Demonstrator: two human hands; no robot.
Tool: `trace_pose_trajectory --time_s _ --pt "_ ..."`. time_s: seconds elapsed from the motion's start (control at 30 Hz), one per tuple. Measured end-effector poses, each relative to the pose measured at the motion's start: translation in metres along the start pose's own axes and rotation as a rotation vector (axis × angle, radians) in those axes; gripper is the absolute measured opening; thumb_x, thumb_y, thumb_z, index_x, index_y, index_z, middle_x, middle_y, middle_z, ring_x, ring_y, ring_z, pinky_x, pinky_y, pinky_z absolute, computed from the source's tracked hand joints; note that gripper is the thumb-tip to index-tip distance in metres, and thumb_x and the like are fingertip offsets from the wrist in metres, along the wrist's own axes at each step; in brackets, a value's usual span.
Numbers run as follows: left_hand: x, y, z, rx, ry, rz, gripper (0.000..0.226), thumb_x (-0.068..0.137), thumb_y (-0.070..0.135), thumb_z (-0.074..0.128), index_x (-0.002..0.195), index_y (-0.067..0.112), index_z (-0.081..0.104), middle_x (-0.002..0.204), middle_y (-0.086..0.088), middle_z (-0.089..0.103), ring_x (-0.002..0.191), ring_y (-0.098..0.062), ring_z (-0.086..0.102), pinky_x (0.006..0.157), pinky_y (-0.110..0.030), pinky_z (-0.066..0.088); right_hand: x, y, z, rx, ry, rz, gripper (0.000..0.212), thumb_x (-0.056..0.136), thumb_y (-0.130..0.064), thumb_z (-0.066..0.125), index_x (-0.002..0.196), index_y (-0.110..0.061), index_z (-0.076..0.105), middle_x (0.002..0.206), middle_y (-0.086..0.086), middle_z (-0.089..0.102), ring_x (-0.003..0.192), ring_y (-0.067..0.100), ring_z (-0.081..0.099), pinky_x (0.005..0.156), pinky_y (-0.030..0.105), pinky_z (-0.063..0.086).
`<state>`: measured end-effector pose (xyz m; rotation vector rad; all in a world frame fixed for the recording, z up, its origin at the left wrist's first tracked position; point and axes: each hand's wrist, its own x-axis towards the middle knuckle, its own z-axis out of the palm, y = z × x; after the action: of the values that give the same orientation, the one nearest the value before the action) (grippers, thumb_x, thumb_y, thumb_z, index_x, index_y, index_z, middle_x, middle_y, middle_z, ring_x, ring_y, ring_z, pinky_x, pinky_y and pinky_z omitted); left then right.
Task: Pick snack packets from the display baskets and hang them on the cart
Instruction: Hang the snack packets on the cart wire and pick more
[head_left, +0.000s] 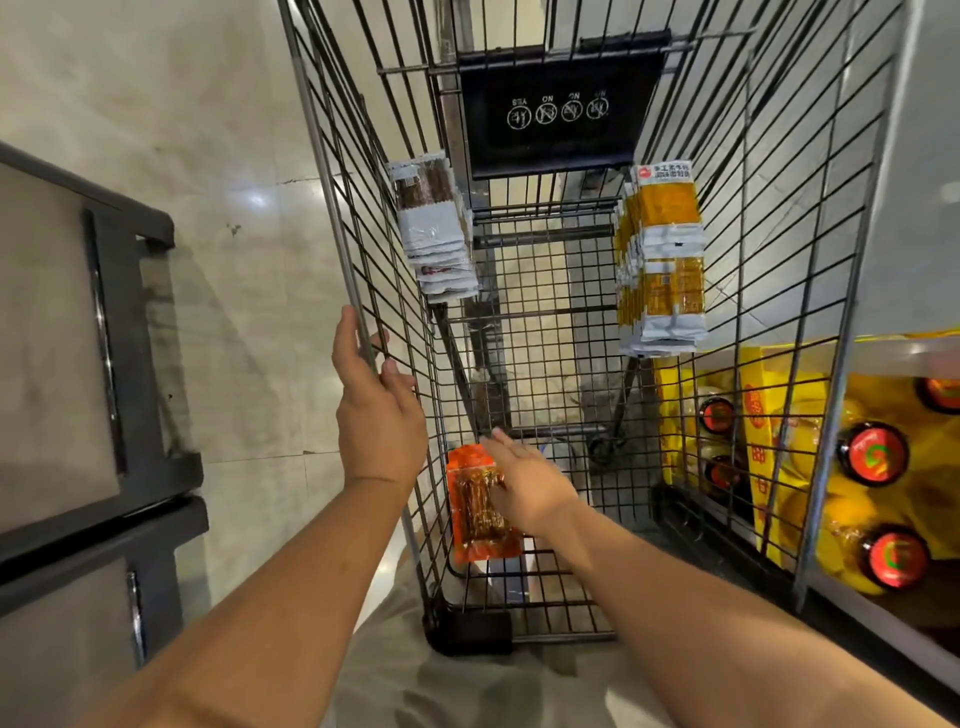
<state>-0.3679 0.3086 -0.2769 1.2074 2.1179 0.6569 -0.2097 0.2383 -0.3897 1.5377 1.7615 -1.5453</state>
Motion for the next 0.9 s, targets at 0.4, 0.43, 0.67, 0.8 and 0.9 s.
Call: trace_pose_trajectory --time_s 0.4,0.43,0.67,0.8,0.9 --pt "0.006 -0.004 -0.001 0.007 -0.047 -0.012 0.047 0.107 0.019 0.035 0.151 0.025 0.017 0.096 -0.004 0.064 0.069 -0.021 0.063 0.059 -0.035 0.051 -0.034 -0.017 -0.004 0.099 0.147 0.252 0.059 0.097 -0.023 0.059 0.153 -0.03 0.039 0.167 -0.004 0.019 0.149 0.024 0.03 0.119 0.042 0.033" --pt "0.005 0.001 -0.004 0.015 -0.071 -0.018 0.051 0.106 0.016 0.038 0.153 0.023 0.017 0.098 -0.006 0.063 0.071 -0.023 0.062 0.061 -0.036 0.051 -0.046 -0.019 -0.005 0.12 0.16 0.292 0.06 0.097 -0.021 0.058 0.154 -0.029 0.038 0.168 -0.003 0.019 0.15 0.024 0.028 0.12 0.04 0.031" --pt "0.001 0.018 -0.039 0.098 -0.325 0.011 0.068 0.101 0.008 0.043 0.157 0.021 0.007 0.154 -0.018 0.037 0.107 -0.045 0.059 0.078 -0.045 0.045 -0.158 -0.036 -0.019 0.27 0.4 0.503 0.049 0.099 -0.028 0.055 0.147 -0.024 0.046 0.153 0.002 0.044 0.131 0.025 0.052 0.104 0.035 0.046" --pt "-0.005 0.02 -0.068 0.186 -0.492 0.057 0.08 0.099 0.02 0.062 0.158 0.012 0.008 0.155 -0.024 0.025 0.128 -0.046 0.046 0.098 -0.048 0.043 -0.214 -0.06 -0.01 0.276 0.592 0.471 0.039 0.093 -0.016 0.057 0.131 -0.016 0.06 0.134 0.008 0.06 0.117 0.027 0.059 0.098 0.039 0.05" --pt "-0.018 0.028 -0.094 0.319 -0.497 0.155 0.084 0.095 0.031 0.069 0.156 0.006 0.017 0.159 -0.023 0.02 0.141 -0.044 0.032 0.11 -0.05 0.036 -0.251 -0.076 0.003 0.278 0.736 0.385 0.045 0.089 -0.015 0.064 0.134 -0.017 0.062 0.137 0.003 0.058 0.129 0.022 0.052 0.109 0.031 0.039"
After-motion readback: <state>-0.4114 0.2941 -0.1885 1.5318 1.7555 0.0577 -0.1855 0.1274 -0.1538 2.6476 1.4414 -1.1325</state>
